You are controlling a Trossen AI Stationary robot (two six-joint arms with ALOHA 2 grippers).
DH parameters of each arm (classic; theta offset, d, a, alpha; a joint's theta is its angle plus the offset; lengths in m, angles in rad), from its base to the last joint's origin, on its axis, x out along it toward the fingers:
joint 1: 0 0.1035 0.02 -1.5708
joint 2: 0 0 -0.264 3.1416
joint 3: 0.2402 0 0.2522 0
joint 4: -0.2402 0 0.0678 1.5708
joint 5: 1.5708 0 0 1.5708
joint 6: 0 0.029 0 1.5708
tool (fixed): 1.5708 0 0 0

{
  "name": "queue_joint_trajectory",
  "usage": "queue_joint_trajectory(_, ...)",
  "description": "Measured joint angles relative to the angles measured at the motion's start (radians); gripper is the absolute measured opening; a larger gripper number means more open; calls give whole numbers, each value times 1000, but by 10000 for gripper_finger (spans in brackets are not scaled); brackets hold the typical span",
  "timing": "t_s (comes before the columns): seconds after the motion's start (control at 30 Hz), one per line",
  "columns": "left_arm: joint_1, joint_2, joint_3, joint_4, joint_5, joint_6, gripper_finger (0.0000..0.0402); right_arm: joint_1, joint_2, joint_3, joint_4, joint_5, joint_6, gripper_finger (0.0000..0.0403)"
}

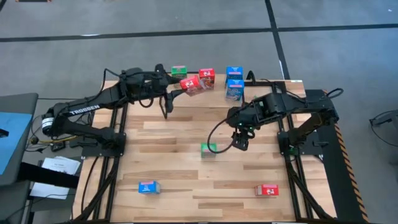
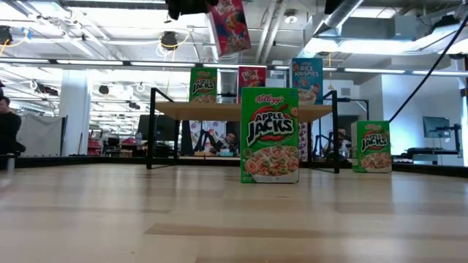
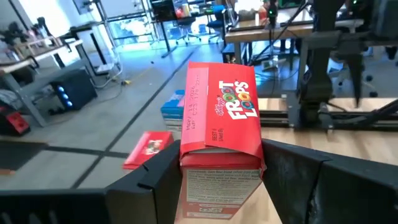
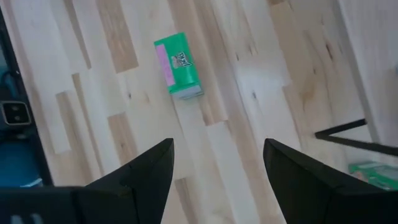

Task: Stack cereal on shelf
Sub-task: Put the left red cereal box on the shelf aligned with the other red cereal box

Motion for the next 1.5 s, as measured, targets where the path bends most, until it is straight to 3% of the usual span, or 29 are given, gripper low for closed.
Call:
queue_joint_trajectory(0.33,113,15,0,7,213,27,179,26,0,0,52,4,194,272)
queue_joint_trajectory(0.73,121,140,0,3,313,-17,179,54,0,0,76,89,265,272)
queue_joint_trajectory(1.03,121,210,0,114,326,-51,179,55,0,0,99,87,265,272)
queue_joint_trajectory(1.5,126,290,0,129,266,-47,179,97,0,0,117,86,251,272)
